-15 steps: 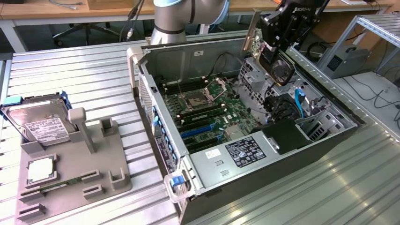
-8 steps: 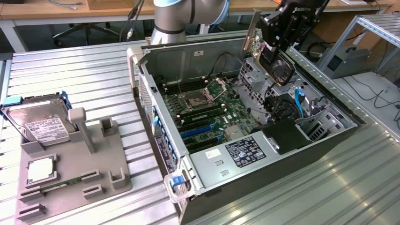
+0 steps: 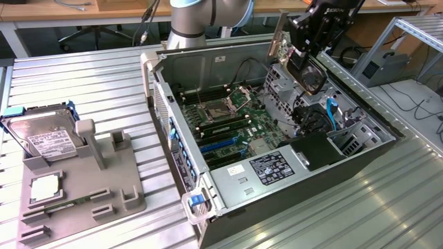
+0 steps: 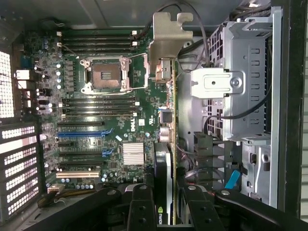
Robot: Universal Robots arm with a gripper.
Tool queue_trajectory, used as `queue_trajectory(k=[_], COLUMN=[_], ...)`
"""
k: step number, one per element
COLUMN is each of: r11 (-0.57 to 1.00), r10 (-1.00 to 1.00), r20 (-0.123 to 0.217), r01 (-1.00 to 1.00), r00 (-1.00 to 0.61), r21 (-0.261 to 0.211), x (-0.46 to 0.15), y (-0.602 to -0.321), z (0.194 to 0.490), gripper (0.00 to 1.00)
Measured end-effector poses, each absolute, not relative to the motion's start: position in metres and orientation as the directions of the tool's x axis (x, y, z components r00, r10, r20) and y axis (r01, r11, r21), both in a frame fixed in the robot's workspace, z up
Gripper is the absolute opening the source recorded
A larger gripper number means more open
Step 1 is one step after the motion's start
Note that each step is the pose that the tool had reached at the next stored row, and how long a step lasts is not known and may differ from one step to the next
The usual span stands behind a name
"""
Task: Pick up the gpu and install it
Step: 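Insert the gpu into the slot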
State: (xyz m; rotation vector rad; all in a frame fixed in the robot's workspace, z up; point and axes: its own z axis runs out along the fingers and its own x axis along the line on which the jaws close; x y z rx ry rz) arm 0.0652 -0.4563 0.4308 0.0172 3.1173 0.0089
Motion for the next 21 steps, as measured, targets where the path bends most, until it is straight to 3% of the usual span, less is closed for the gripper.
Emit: queue_trajectory(k=[21], r11=[0.916], r10=[-0.401], r20=[-0.024], r01=[-0.402], r00=[-0.916], r21=[0.006], x=[0.0652], y=[-0.4563], z=[0.4293], gripper=[0.27])
